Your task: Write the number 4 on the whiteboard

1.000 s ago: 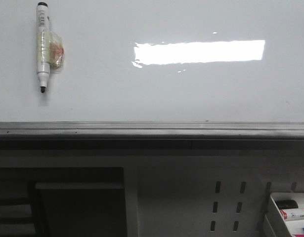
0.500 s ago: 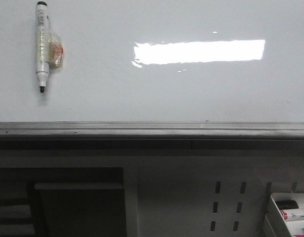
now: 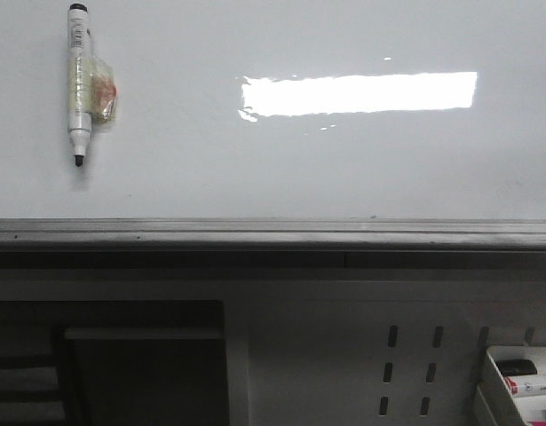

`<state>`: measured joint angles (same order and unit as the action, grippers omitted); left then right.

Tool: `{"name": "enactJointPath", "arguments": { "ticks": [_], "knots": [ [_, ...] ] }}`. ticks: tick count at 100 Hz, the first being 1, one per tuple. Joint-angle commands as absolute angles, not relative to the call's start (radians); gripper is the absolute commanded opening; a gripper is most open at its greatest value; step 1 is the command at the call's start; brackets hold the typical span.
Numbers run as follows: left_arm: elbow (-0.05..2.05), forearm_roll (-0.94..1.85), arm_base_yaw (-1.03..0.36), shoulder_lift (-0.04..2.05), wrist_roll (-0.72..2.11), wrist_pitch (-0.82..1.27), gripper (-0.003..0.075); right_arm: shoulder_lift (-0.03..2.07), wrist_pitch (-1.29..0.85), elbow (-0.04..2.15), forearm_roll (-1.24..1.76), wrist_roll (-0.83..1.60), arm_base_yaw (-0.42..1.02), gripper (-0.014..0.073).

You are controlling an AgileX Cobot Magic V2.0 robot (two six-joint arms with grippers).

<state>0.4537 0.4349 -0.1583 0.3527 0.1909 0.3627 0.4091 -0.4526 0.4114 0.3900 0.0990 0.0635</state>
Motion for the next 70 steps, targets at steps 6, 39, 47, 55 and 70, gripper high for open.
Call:
{"name": "enactJointPath", "arguments": {
  "ticks": [6, 39, 47, 55, 70],
  "knots": [
    [0.518, 0.470, -0.165, 0.461, 0.210, 0.320, -0.0013, 0.474, -0.429, 0.484, 0.391, 0.109, 0.060, -0.0027],
    [0.525, 0.855, -0.167, 0.631, 0.497, 0.286, 0.0489, 0.483, -0.443, 0.495, 0.397, 0.109, 0.060, 0.0468],
    [0.525, 0.988, -0.167, 0.673, 0.633, 0.286, 0.0474, 0.483, -0.432, 0.495, 0.399, 0.109, 0.060, 0.0468],
    [0.525, 1.164, -0.167, 0.721, 0.787, 0.295, 0.0438, 0.483, -0.425, 0.495, 0.399, 0.109, 0.060, 0.0468],
    [0.529, 1.448, -0.167, 0.808, 1.086, 0.335, 0.0417, 0.483, -0.425, 0.495, 0.399, 0.109, 0.060, 0.0468]
  ]
}}
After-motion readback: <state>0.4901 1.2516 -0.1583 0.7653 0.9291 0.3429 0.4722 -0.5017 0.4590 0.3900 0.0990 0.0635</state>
